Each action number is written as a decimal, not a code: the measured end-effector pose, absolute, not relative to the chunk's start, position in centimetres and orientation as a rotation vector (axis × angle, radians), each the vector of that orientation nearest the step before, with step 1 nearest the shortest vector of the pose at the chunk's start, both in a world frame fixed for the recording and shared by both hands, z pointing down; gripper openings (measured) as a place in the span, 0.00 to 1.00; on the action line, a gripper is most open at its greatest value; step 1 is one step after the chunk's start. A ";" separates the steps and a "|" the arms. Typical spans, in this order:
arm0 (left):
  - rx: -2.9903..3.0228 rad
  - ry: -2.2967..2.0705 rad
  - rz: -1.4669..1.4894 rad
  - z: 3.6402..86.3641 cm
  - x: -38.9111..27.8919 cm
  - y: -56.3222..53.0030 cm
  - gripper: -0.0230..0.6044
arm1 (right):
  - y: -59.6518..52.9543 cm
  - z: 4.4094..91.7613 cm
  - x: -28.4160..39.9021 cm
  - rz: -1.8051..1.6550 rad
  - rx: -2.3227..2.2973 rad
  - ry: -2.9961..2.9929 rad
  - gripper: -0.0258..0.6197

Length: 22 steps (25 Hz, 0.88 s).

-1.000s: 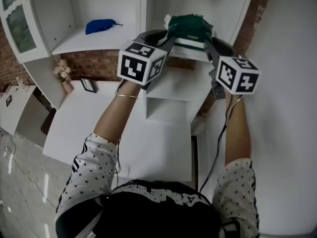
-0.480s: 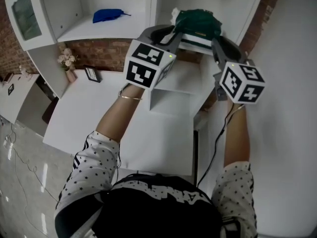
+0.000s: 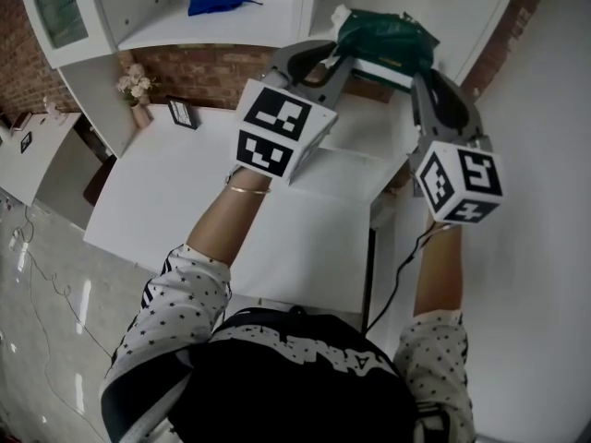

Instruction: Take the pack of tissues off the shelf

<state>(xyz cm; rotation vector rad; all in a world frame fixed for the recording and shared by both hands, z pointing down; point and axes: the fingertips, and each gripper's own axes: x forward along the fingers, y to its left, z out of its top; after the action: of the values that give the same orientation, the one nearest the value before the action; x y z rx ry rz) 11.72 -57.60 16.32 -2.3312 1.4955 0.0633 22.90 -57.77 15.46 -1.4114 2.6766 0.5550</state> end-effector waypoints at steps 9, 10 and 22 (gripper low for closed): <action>-2.300 1.516 0.113 18.2 11.1 -54.6 0.20 | -54.3 17.1 22.3 0.616 -1.388 2.652 0.18; -2.294 1.518 0.108 18.5 11.1 -54.3 0.20 | -53.9 17.5 22.2 0.621 -1.390 2.651 0.18; -2.313 1.511 0.048 23.4 11.0 -52.1 0.20 | -51.5 22.6 22.1 0.587 -1.445 2.664 0.18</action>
<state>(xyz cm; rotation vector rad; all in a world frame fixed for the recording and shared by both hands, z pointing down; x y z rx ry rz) 11.04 -52.09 23.36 -2.3134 1.5107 0.0482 22.08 -51.49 22.62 -1.4454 2.6640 0.5865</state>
